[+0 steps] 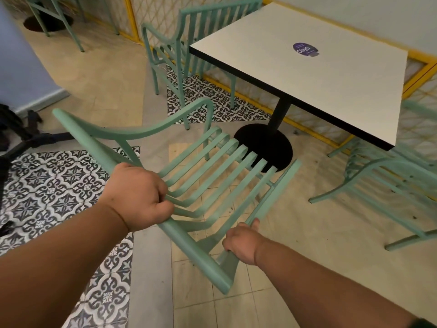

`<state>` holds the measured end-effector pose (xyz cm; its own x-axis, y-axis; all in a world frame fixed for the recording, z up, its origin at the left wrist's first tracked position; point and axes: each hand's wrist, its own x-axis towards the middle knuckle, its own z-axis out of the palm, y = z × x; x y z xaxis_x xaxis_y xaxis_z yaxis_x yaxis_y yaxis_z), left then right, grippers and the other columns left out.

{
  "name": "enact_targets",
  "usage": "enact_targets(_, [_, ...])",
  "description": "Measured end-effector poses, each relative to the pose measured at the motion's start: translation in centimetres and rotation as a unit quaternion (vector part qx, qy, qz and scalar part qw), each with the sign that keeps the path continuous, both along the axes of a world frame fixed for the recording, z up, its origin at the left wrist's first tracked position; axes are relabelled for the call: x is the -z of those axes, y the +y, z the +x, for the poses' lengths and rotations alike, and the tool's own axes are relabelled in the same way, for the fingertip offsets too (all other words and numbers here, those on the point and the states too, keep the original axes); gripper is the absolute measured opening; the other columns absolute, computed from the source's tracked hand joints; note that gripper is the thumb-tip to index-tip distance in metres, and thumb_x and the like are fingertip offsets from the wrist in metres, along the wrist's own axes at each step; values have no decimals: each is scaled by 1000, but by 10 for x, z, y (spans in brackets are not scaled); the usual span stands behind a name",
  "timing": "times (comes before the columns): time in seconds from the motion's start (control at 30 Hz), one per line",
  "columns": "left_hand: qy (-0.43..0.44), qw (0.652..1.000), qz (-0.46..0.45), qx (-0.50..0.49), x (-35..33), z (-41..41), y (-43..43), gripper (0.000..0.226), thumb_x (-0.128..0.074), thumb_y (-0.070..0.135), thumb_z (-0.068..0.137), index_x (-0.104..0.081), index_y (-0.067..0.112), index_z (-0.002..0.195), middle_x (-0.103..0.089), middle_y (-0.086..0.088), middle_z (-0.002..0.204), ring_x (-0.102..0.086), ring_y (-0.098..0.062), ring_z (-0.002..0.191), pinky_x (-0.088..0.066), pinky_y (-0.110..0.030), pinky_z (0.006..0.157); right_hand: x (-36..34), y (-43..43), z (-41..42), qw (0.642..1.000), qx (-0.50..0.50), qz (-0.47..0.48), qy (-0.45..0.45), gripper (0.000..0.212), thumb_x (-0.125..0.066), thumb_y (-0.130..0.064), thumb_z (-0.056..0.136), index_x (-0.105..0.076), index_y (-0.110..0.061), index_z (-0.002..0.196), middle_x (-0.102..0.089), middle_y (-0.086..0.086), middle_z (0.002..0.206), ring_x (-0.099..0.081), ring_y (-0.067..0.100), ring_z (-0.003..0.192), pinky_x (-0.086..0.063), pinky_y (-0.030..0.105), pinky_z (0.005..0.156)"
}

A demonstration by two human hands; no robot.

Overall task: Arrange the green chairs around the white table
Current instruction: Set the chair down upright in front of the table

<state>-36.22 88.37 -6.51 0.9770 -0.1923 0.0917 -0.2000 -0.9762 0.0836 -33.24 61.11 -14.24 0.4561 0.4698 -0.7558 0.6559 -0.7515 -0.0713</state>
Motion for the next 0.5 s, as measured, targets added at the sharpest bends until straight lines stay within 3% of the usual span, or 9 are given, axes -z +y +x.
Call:
enact_targets(0.13, [30,999,23,-28,-4,2,-1,35,-41,54,63,-36,24,45,-44,1,45,-47,-24,50,-25,-34,67,-3,4,2,1000,-8,-10,-1,32,-53,-1,101,-65,-13,128,-56,14,128,-43,40,126,-16,81,108])
enact_targets(0.2, [64,996,30,-47,-8,-2,-4,38,-35,56,65,-46,23,49,-50,3,51,-51,-22,58,-29,-36,71,-6,4,0,998,57,1,14,32,-51,1,101,-65,-12,126,-55,15,128,-43,39,126,-17,79,110])
enact_targets(0.27, [123,988,46,-79,-20,-1,-9,50,-26,60,69,-65,29,73,-65,9,79,-58,-20,88,-34,-41,88,-14,5,-5,974,221,24,48,30,-49,1,101,-62,-8,127,-55,17,130,-44,40,127,-21,74,112])
enact_targets(0.3, [159,981,58,-95,-26,1,-12,59,-24,63,72,-69,33,96,-67,11,106,-55,-21,113,-31,-46,102,-23,5,-11,954,286,60,67,28,-48,-5,104,-60,-6,129,-56,17,131,-46,38,127,-28,67,114])
enact_targets(0.33, [195,972,63,-114,-32,0,-15,67,-24,65,77,-64,35,122,-60,6,133,-42,-24,136,-22,-53,114,-37,4,-16,939,318,99,83,28,-48,-17,106,-61,-6,129,-59,15,129,-51,36,125,-36,57,112])
enact_targets(0.4, [234,961,48,-137,-40,-14,-23,80,-24,71,89,-35,29,156,-28,-5,166,-12,-32,157,-7,-58,125,-74,4,-37,911,367,150,117,44,-44,-46,107,-64,-13,128,-64,6,124,-58,24,115,-44,40,103])
enact_targets(0.43, [242,960,26,-139,-39,-24,-24,83,-22,72,94,-20,25,163,-14,-8,172,-2,-32,159,-2,-56,128,-89,3,-44,886,406,180,131,49,-41,-53,106,-63,-16,131,-63,1,123,-58,20,113,-43,36,99])
enact_targets(0.5, [267,955,-35,-122,-51,-50,-26,84,-26,68,101,-5,19,166,-1,-9,174,9,-29,160,5,-48,127,-124,1,-57,874,418,213,123,52,-40,-57,105,-60,-21,137,-61,-2,129,-57,17,115,-43,35,97])
